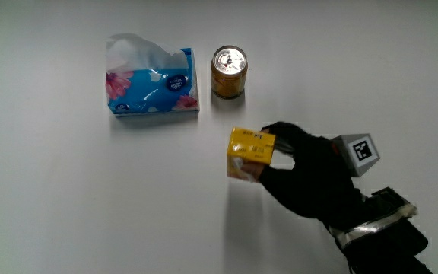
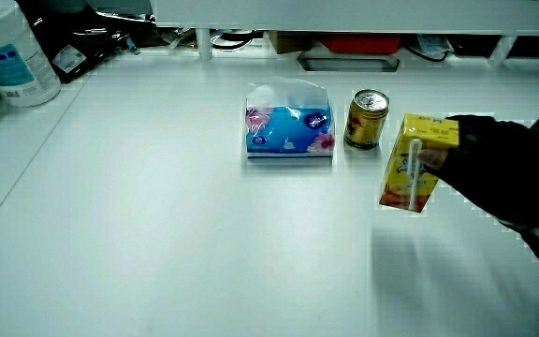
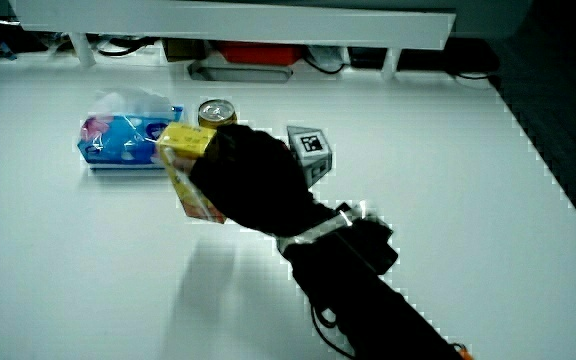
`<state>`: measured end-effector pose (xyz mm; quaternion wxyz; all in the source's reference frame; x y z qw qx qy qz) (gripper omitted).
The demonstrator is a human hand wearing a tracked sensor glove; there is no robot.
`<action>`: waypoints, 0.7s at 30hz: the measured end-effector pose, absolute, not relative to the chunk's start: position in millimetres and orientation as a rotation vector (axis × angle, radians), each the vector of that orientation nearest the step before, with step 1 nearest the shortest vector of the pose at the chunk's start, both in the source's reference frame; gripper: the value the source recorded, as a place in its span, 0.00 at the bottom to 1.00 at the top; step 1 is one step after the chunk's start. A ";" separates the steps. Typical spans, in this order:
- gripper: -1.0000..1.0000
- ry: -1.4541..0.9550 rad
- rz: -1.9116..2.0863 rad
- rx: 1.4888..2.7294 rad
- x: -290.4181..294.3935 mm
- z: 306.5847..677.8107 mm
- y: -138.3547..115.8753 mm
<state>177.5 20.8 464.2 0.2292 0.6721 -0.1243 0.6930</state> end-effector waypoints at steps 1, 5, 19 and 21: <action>0.50 -0.341 1.905 1.829 175.5 467.6 22.8; 0.50 -0.350 1.848 1.784 171.6 486.8 30.1; 0.50 -0.309 1.854 1.669 175.7 508.9 36.2; 0.54 -0.314 1.852 1.675 176.7 509.9 36.5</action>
